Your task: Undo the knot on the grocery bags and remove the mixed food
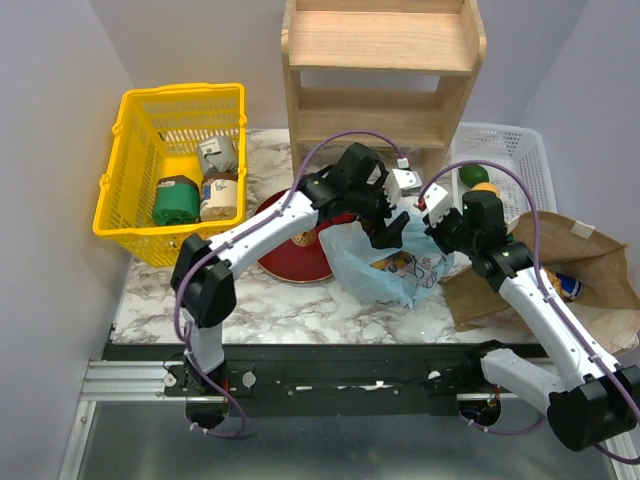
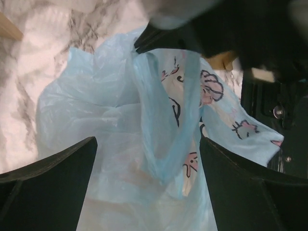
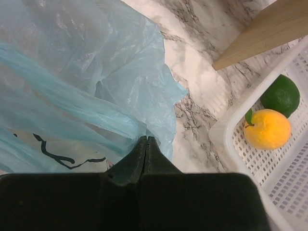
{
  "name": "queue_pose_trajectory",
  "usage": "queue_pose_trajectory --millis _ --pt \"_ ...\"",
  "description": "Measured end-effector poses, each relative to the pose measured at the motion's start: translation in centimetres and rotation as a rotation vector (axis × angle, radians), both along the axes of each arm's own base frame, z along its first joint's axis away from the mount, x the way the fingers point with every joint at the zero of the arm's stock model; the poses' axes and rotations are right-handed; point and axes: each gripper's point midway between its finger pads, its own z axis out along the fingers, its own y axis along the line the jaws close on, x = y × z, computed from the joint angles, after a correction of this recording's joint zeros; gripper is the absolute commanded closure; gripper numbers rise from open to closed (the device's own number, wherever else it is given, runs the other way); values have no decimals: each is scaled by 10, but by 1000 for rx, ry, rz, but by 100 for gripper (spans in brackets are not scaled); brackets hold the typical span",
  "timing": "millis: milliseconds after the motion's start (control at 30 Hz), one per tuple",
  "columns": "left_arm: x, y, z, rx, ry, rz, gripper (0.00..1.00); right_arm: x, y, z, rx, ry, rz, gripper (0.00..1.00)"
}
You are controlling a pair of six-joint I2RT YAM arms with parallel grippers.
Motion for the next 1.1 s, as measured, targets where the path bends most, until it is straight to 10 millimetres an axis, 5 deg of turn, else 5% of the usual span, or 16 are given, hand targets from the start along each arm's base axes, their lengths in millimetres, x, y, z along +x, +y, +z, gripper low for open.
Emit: queue_pose_trajectory --millis 67,100,167,300,500,600,667,900,1100 --pt "9 -9 -20 28 49 39 42 0 -1 0 2 0 -6 96" --pt "12 -13 -30 38 74 53 79 1 -2 0 3 0 -8 96" --pt "18 -22 -37 32 95 62 100 -2 -7 -5 -3 21 -27 96" --pt "32 -30 -38 19 114 90 100 -2 -11 2 1 -5 -42 94" --pt "60 -43 -11 -59 90 131 100 -28 11 69 103 -142 120 92" --pt "73 -44 5 -103 76 150 100 -47 26 80 141 -167 225 94" --pt "82 -45 15 -128 69 163 100 -51 34 65 134 -125 281 94" --pt "94 -38 23 -153 82 196 100 -69 58 -39 41 179 435 91" --pt "98 -35 26 -160 79 201 100 -143 132 -41 13 202 849 90"
